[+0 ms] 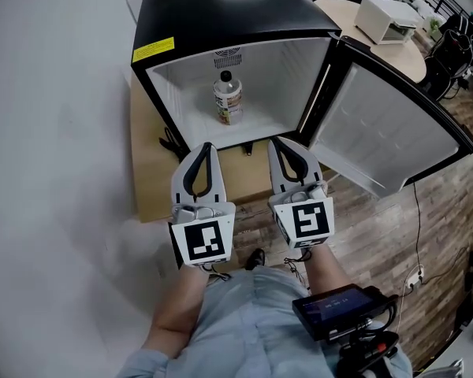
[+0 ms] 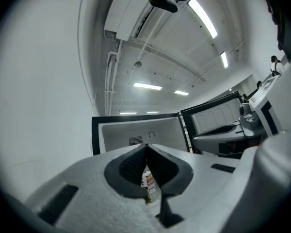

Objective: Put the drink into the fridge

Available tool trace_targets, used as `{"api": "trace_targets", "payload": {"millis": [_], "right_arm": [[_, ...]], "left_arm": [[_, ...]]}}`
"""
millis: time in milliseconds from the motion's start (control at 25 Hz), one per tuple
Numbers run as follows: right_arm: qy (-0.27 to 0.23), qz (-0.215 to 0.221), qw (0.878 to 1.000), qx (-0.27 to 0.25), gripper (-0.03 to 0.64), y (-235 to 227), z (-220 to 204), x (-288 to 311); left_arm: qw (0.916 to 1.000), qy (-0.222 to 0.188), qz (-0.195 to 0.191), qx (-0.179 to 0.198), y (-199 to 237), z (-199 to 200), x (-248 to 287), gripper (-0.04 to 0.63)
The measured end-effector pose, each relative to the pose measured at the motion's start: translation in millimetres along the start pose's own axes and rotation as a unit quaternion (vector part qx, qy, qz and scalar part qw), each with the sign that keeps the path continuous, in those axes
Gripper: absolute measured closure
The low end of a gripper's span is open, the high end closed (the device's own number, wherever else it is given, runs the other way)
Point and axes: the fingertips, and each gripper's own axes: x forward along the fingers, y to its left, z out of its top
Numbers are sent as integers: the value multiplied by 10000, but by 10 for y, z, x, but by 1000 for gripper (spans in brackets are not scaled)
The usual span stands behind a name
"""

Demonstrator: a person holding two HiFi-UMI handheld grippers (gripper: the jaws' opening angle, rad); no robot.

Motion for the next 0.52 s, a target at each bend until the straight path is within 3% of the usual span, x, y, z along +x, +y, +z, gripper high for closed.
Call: {"api": "trace_targets", "payload": {"millis": [520], "right_arm": [[21,-45,10000,33,612,-23,-4,57]], "left_arm": [[10000,0,-30,-29,8,6,62,586]]}}
